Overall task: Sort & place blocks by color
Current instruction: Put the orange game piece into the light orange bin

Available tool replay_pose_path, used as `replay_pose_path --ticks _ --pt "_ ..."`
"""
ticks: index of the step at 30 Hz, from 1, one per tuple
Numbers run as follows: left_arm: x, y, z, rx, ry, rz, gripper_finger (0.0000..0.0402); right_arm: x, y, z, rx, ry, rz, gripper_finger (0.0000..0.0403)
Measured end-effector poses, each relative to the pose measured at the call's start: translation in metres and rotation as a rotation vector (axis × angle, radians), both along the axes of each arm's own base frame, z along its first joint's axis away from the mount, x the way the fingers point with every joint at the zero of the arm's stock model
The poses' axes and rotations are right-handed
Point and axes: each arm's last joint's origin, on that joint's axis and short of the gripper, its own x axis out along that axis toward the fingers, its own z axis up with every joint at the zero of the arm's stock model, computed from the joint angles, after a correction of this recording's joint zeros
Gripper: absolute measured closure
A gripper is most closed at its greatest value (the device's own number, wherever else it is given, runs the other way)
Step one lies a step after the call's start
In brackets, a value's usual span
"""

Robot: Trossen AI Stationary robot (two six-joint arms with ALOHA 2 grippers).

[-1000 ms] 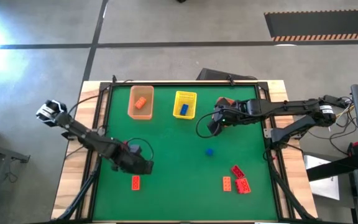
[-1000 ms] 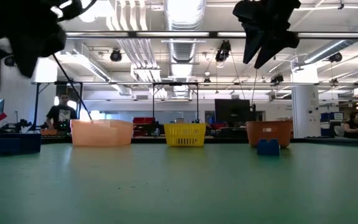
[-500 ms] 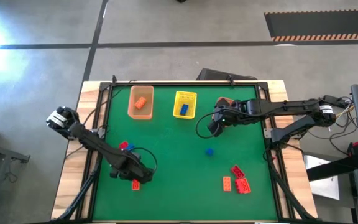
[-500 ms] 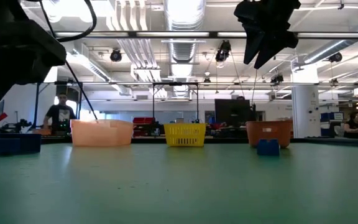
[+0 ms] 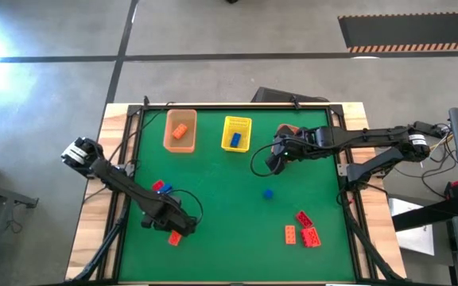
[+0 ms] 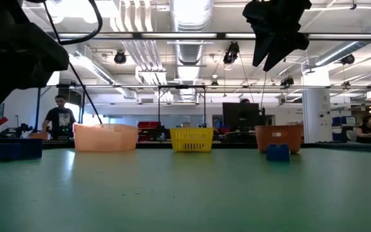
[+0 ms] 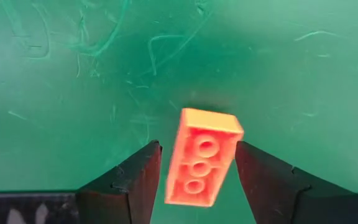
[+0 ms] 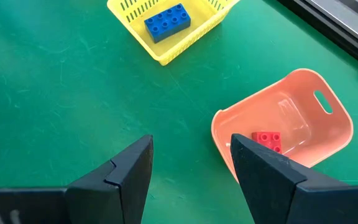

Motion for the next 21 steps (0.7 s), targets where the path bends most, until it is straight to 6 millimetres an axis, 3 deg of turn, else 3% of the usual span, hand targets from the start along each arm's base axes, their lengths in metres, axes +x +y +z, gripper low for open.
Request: replay_pose_path --ticks 15,21 --pt "-0.001 -0.010 0.005 -0.018 -0.080 -0.165 0.0207 0.000 0.000 0.000 0.001 -0.002 -0.003 0.0198" --pt "-0.003 -0.012 0.004 -0.012 -0.090 -0.222 0.0162 0.000 0.000 0.000 0.004 -0.002 -0.002 0.0198"
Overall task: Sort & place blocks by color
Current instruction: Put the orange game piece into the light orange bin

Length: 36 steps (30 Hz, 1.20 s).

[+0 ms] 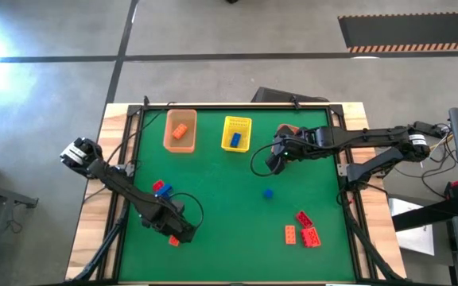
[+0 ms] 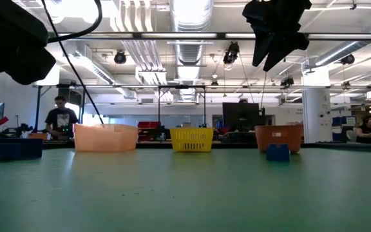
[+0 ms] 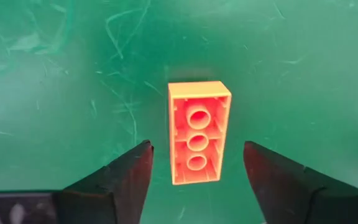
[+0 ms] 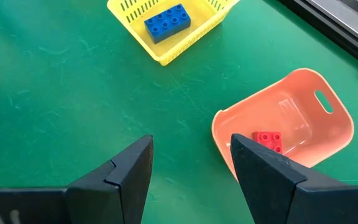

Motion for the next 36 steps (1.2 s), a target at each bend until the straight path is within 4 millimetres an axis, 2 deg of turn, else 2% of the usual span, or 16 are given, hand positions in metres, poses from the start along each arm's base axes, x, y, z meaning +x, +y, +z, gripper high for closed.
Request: replay_pose_path --ticks 5,10,18,24,28,33,36 --pt "0.002 0.000 -0.002 0.035 -0.040 -0.014 0.0120 0.000 0.000 0.000 0.001 0.000 0.001 0.0198" --pt "0.005 -0.001 -0.010 0.056 -0.070 -0.032 0.0119 0.000 0.000 0.000 0.001 -0.001 0.001 0.0198" --pt "0.006 -0.004 -0.029 0.095 -0.010 -0.041 0.0163 0.000 0.000 0.000 0.002 -0.005 0.000 0.0198" --pt "0.006 -0.004 -0.029 0.102 0.003 -0.041 0.0236 0.000 0.000 0.000 0.012 -0.014 -0.022 0.0198" --pt "0.006 -0.003 -0.023 0.101 -0.010 -0.040 0.0282 0.000 0.000 0.000 0.020 -0.019 -0.038 0.0198" --pt "0.002 0.009 0.001 0.105 -0.050 -0.043 0.0282 0.000 0.001 0.001 0.058 -0.035 -0.066 0.0198" --pt "-0.001 0.030 0.019 0.183 -0.102 -0.037 0.0282 0.001 0.001 0.003 0.094 -0.050 -0.081 0.0198"
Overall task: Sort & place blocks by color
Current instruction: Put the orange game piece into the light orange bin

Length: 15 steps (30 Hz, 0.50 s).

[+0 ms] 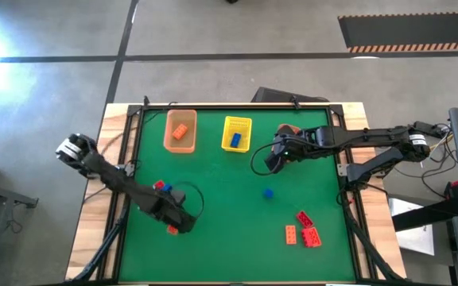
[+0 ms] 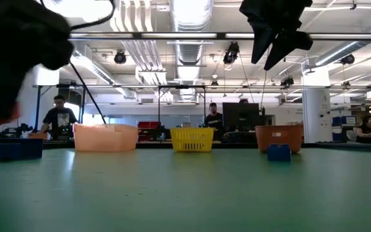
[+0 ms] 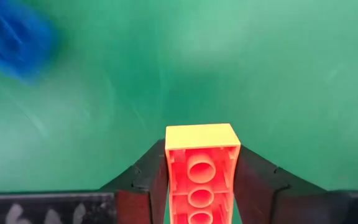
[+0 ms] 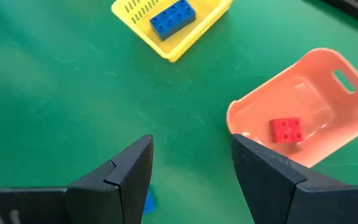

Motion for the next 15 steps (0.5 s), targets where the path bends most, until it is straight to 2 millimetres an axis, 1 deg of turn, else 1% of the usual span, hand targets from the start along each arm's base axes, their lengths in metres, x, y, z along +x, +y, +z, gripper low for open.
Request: replay_pose_path --ticks 3,6,8,11,15 --pt "0.000 0.031 0.019 0.093 -0.106 0.016 0.0282 0.001 0.003 0.003 0.026 -0.020 -0.010 0.0198" --pt "0.000 0.072 0.034 0.190 -0.172 0.017 0.0282 0.001 0.008 0.005 0.041 -0.039 -0.019 0.0198" --pt "-0.001 0.103 0.044 0.253 -0.202 0.024 0.0282 0.002 0.012 0.007 0.050 -0.050 -0.020 0.0198" --pt "-0.006 0.151 0.053 0.340 -0.210 0.042 0.0282 0.002 0.017 0.008 0.066 -0.067 -0.033 0.0198" --pt "-0.022 0.212 0.056 0.437 -0.147 0.099 0.0282 0.002 0.021 0.009 0.086 -0.079 -0.054 0.0198"
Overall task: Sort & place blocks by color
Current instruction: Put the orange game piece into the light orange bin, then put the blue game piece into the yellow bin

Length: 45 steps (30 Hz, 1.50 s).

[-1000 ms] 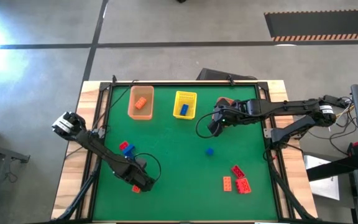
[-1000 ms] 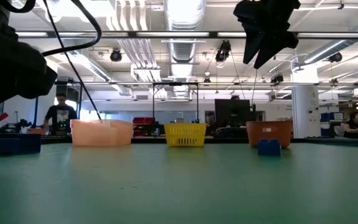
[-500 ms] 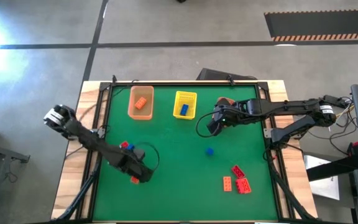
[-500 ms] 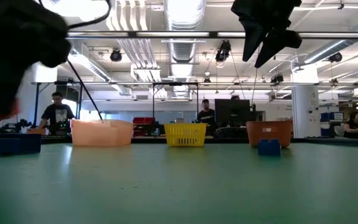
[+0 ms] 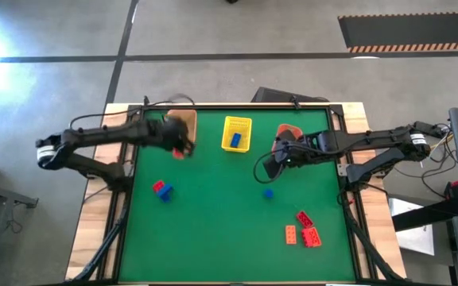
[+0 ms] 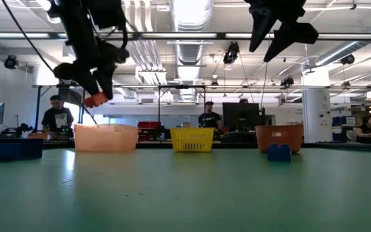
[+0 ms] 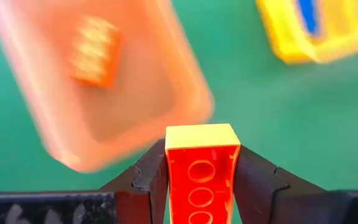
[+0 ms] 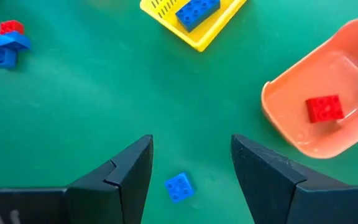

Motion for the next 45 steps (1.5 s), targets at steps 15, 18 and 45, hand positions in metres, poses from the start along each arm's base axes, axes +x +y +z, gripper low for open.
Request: replay_pose_path --ticks 15,18,45 --pt "-0.035 0.101 -0.019 0.069 0.097 0.137 0.0269 0.002 0.003 0.001 0.032 -0.053 -0.079 0.0198" --pt "-0.033 0.103 -0.022 0.073 0.110 0.133 0.0223 0.002 0.003 0.001 0.039 -0.056 -0.091 0.0198" --pt "-0.050 0.052 0.049 0.319 -0.203 0.024 0.0162 0.002 0.011 0.000 0.429 -0.086 -0.342 0.0198"
